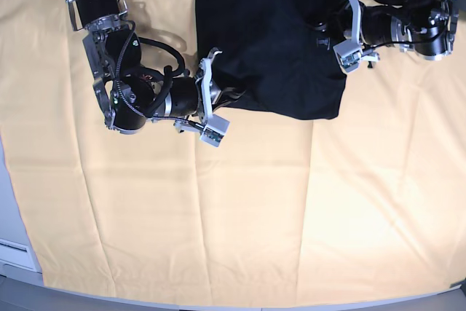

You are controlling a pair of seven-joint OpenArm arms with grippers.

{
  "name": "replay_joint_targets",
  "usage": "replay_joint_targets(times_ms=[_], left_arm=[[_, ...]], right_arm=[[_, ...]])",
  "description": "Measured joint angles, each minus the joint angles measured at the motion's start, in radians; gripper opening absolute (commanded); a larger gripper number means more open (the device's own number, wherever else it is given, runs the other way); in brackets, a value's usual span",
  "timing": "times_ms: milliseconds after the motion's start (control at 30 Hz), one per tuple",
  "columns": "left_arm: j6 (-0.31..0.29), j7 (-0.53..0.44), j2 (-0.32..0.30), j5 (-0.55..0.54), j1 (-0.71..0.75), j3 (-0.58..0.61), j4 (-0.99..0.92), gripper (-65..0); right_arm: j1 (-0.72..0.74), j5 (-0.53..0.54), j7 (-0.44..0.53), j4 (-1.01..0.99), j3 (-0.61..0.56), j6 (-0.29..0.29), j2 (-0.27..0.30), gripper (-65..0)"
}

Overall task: Fold the T-shirt properly
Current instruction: 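Flip the bundle over with the right gripper, left gripper holding its corner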

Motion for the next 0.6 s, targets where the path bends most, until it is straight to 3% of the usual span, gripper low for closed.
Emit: replay_joint_targets(times_ms=[267,533,600], left_arm=[[0.000,0.000,0.000,0.000,0.000,0.000,0.000,-65.0],[0.000,0.000,0.000,0.000,0.000,0.000,0.000,-65.0],[0.000,0.000,0.000,0.000,0.000,0.000,0.000,-65.0]], right_arm=[[0.090,-0.009,-0.001,0.000,-0.001,0.000,0.000,-65.0],[0.095,-0.381,0.230,0.000,-0.001,0.006,0.000,-65.0],[0.097,-0.446,0.251,0.000,-0.001,0.007,0.000,-65.0]])
